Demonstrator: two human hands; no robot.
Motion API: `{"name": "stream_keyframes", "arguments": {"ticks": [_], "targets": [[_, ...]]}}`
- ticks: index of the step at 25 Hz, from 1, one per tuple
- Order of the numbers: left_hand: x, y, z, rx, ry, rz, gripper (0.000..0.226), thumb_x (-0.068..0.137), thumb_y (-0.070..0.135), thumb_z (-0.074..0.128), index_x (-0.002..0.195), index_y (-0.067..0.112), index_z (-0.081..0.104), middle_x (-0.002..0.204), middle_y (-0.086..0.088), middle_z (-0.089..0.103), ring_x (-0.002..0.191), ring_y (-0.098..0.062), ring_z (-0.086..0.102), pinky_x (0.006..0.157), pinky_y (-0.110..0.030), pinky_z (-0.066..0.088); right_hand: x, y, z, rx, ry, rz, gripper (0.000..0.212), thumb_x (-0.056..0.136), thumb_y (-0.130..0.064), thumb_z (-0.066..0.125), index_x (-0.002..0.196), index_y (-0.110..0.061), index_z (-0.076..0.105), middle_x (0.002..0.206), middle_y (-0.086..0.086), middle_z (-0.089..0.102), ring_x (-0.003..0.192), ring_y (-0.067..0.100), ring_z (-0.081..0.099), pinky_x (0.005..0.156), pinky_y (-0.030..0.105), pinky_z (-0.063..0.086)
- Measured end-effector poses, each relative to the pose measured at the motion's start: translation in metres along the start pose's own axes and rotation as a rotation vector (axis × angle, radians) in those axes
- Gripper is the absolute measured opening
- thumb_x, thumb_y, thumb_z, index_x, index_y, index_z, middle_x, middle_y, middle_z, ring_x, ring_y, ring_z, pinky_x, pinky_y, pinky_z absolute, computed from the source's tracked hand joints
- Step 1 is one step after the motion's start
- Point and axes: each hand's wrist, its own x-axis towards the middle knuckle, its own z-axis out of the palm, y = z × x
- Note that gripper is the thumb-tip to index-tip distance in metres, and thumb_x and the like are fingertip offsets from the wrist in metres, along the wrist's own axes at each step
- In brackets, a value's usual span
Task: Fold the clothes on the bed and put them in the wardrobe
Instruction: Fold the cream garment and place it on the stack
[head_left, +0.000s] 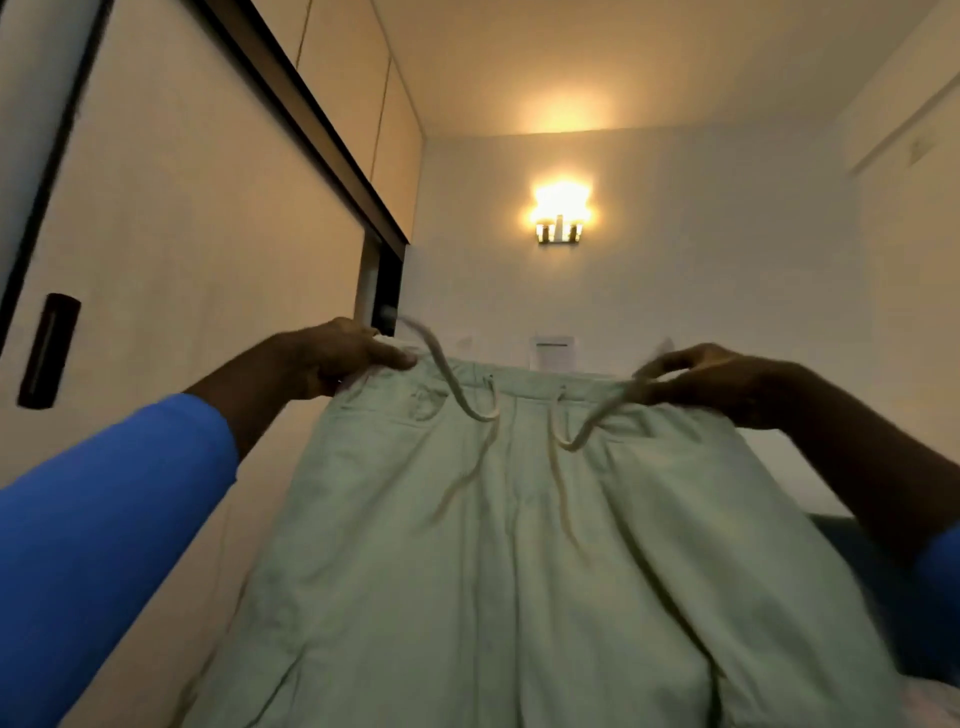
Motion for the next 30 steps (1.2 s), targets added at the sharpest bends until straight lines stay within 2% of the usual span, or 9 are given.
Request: {"name": "stream_keyframes", "arguments": {"ticks": [4, 7, 9, 14, 17, 20, 22, 26, 30], "targets": [[0.029, -0.092, 0.073, 0.158, 0.468, 0.037, 0.041, 0.08, 0.03, 0.087, 0.111, 0.012, 0.068, 0.113, -0.01, 0.07, 0.103, -0.031, 0.066, 0.085, -0.035, 0.055, 0.016, 0.101, 0.079, 0.184, 0.347, 0.074, 0.036, 0.07, -0.024, 0.095, 0.097, -0.005, 0.08, 0.091, 0.015, 0.078, 0.078, 0.024, 0.074, 0.08, 0.041, 0.063], [-0.005, -0.156, 0.124, 0.209, 0.655, 0.168, 0.039, 0.086, 0.039, 0.081, 0.116, 0.015, 0.07, 0.111, -0.006, 0.071, 0.103, -0.027, 0.065, 0.086, -0.033, 0.049, -0.021, 0.186, 0.143, 0.28, 0.544, 0.083, 0.026, 0.072, -0.027, 0.094, 0.091, -0.016, 0.079, 0.086, 0.004, 0.079, 0.087, 0.026, 0.077, 0.082, 0.049, 0.064], [-0.033, -0.202, 0.161, 0.153, 0.697, 0.15, 0.037, 0.086, 0.043, 0.08, 0.111, 0.016, 0.074, 0.103, -0.003, 0.074, 0.094, -0.023, 0.067, 0.08, -0.03, 0.048, -0.06, 0.236, 0.185, 0.328, 0.633, 0.116, 0.026, 0.073, -0.032, 0.093, 0.09, -0.019, 0.077, 0.085, 0.0, 0.078, 0.084, 0.022, 0.076, 0.079, 0.049, 0.064], [-0.12, -0.316, 0.286, 0.013, 0.42, -0.225, 0.03, 0.078, 0.042, 0.086, 0.093, 0.018, 0.075, 0.083, 0.004, 0.073, 0.078, -0.017, 0.07, 0.066, -0.031, 0.055, -0.155, 0.329, 0.296, 0.656, 0.573, 0.505, 0.029, 0.074, -0.031, 0.092, 0.088, -0.009, 0.078, 0.083, 0.013, 0.078, 0.089, 0.039, 0.075, 0.078, 0.059, 0.062], [-0.176, -0.344, 0.36, 0.079, 0.228, -0.161, 0.022, 0.079, 0.04, 0.087, 0.086, 0.022, 0.075, 0.076, 0.01, 0.073, 0.071, -0.001, 0.068, 0.065, -0.026, 0.056, -0.187, 0.351, 0.335, 0.556, 0.492, 0.502, 0.022, 0.085, -0.042, 0.083, 0.094, -0.021, 0.081, 0.086, 0.0, 0.079, 0.085, 0.022, 0.077, 0.078, 0.053, 0.064], [-0.204, -0.357, 0.407, 0.132, 0.167, -0.072, 0.02, 0.088, 0.039, 0.079, 0.103, 0.026, 0.079, 0.086, 0.015, 0.075, 0.078, 0.003, 0.068, 0.07, -0.025, 0.059, -0.2, 0.369, 0.346, 0.408, 0.491, 0.489, 0.018, 0.094, -0.041, 0.073, 0.105, -0.027, 0.08, 0.091, -0.011, 0.079, 0.086, 0.006, 0.075, 0.08, 0.046, 0.063], [-0.205, -0.366, 0.419, 0.175, 0.177, -0.042, 0.03, 0.091, 0.041, 0.075, 0.117, 0.024, 0.077, 0.099, 0.014, 0.074, 0.087, 0.002, 0.068, 0.077, -0.027, 0.061, -0.2, 0.38, 0.347, 0.44, 0.398, 0.486, 0.021, 0.099, -0.032, 0.068, 0.117, -0.027, 0.076, 0.103, -0.01, 0.078, 0.094, 0.004, 0.074, 0.084, 0.042, 0.063], [-0.194, -0.375, 0.427, 0.232, 0.245, 0.041, 0.032, 0.09, 0.039, 0.072, 0.117, 0.023, 0.075, 0.104, 0.011, 0.073, 0.092, 0.0, 0.066, 0.077, -0.024, 0.058, -0.196, 0.395, 0.355, 0.438, 0.312, 0.413, 0.03, 0.101, -0.017, 0.063, 0.129, -0.025, 0.072, 0.116, -0.008, 0.076, 0.107, 0.006, 0.071, 0.092, 0.04, 0.061], [-0.194, -0.39, 0.428, 0.237, 0.05, 0.061, 0.034, 0.093, 0.037, 0.065, 0.124, 0.025, 0.074, 0.113, 0.016, 0.073, 0.101, 0.001, 0.067, 0.081, -0.024, 0.06, -0.197, 0.411, 0.357, 0.597, 0.251, 0.482, 0.046, 0.094, -0.026, 0.064, 0.14, -0.019, 0.063, 0.128, -0.005, 0.071, 0.117, 0.008, 0.067, 0.099, 0.038, 0.058]]}}
